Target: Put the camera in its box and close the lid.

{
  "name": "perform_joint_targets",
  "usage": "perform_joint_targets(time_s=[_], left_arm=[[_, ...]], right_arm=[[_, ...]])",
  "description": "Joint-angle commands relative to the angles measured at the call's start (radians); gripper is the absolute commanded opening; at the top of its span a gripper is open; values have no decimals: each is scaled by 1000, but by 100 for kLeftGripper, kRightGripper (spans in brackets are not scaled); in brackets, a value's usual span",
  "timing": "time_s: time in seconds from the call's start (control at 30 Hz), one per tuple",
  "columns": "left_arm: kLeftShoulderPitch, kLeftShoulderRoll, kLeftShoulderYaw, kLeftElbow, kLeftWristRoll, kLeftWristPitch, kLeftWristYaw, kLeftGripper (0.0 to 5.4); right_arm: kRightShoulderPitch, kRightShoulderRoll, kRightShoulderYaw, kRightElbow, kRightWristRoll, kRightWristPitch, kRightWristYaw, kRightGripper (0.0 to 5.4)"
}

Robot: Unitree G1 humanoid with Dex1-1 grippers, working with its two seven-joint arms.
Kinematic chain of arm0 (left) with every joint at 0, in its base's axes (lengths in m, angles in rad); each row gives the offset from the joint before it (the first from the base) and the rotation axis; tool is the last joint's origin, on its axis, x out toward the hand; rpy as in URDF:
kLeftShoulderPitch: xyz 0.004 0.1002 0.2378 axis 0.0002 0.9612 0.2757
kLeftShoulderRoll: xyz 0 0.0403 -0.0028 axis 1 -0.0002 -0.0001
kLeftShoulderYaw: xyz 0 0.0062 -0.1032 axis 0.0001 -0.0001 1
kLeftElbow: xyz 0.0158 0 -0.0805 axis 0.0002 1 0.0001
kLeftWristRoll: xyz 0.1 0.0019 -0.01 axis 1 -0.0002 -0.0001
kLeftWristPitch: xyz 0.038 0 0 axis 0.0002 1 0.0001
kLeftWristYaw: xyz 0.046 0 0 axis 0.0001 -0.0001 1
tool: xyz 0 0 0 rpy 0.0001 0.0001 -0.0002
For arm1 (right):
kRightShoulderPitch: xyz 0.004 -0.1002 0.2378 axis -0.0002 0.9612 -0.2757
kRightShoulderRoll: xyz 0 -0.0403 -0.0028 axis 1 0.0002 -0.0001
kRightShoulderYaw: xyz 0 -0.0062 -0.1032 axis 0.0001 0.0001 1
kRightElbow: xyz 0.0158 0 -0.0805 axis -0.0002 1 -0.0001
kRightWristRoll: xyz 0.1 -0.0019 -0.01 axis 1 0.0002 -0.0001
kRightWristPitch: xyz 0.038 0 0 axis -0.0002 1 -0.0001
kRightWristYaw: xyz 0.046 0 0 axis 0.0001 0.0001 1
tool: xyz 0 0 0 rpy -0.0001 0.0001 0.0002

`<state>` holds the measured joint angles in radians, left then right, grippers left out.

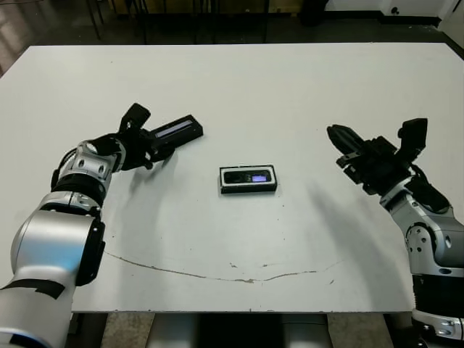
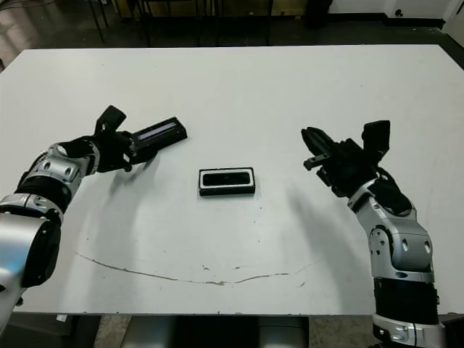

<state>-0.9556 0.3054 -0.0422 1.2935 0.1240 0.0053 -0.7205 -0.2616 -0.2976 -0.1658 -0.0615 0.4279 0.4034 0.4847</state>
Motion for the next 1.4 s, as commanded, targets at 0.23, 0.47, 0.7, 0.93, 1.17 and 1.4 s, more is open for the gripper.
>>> perform_joint_targets(time_s=[0.23,0.47,0.7,0.93,1.17,1.4], left_arm=[[61,-1,-3,8,-6,-53,-120,108],[98,17,-13,-28,-10,-164,-185,108],[155,22,30,-122,-84,-226,-250,108],[215,39,81,-272,-206,-212,-375,108],[226,77,41,-431,-246,-76,-499,108],[199,74,-31,-484,-240,-3,-592,108]], right_arm=[[30,-14,7,-3,-8,15,-4,0],[30,-6,17,7,-11,9,-4,0],[32,1,33,18,-9,-4,7,0],[36,4,40,27,-9,-11,12,0],[38,4,38,40,-6,-31,29,0],[35,-7,34,27,-7,-24,25,0]])
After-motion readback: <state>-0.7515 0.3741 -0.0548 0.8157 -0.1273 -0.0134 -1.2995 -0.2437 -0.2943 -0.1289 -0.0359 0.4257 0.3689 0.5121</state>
